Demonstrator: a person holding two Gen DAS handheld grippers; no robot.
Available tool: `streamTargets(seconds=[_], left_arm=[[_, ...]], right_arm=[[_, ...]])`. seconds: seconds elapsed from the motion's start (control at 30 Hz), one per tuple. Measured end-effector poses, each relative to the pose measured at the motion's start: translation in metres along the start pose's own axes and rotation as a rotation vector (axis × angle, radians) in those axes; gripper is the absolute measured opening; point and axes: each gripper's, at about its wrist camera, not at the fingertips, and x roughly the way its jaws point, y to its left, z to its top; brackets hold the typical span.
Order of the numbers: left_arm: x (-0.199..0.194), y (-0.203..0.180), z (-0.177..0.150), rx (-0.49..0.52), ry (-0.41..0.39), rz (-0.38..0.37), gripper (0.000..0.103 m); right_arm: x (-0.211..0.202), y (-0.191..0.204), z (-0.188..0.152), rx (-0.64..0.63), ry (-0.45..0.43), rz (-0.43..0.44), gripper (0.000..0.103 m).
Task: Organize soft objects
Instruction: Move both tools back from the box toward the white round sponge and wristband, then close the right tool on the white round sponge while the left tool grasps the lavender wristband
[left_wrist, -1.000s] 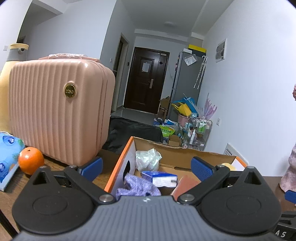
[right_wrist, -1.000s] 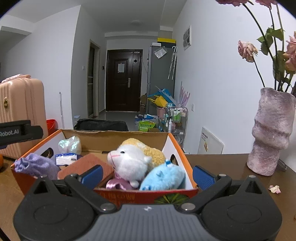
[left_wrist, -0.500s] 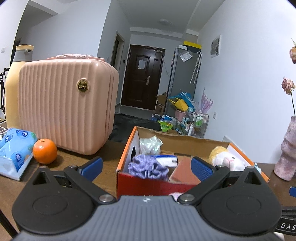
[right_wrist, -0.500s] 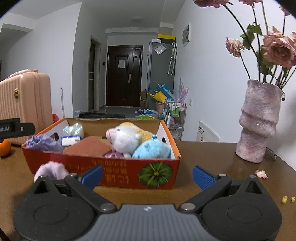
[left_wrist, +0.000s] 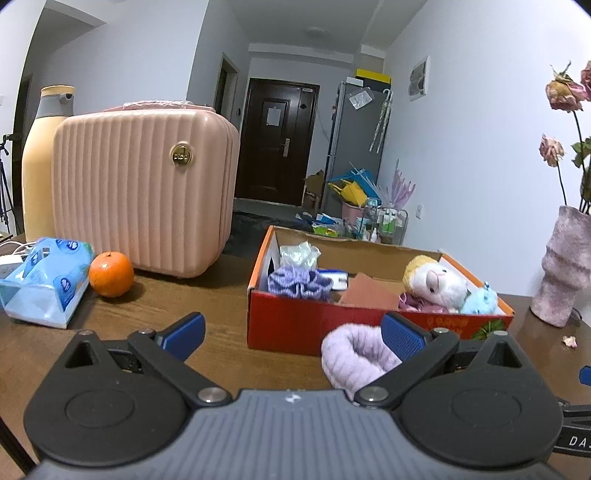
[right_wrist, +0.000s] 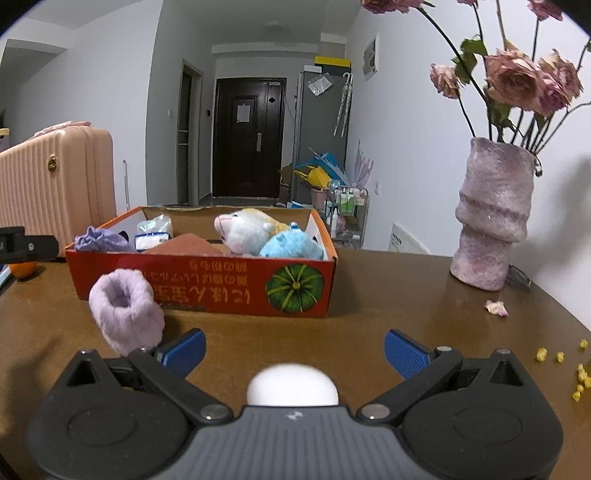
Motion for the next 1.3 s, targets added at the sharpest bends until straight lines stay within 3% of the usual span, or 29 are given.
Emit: streamTargets(seconds=[0.57, 0.9, 1.1, 1.3], left_arm=[[-0.036, -0.004, -0.029, 0.071, 0.104, -0.042, 0.103], [-0.041, -0.010, -0.040, 0.097, 0.133, -0.050, 0.103], [-0.033, -0.010, -0.042, 0.084, 0.163, -0.047, 0.103], [-0.029, -0.009, -0.043, 0.075, 0.179, -0.046, 0.103]], right_arm=[[-0.030, -0.011, -0.026, 0.019, 0.048, -0.005, 0.103], [-0.014, -0.012, -0.030, 0.018, 0.097, 0.035, 0.103], [0.003, -0.012, -0.027, 0.034, 0.137, 0.067, 0.090], [0.021, -0.009, -0.023, 0.043, 0.171, 0.078, 0.065]])
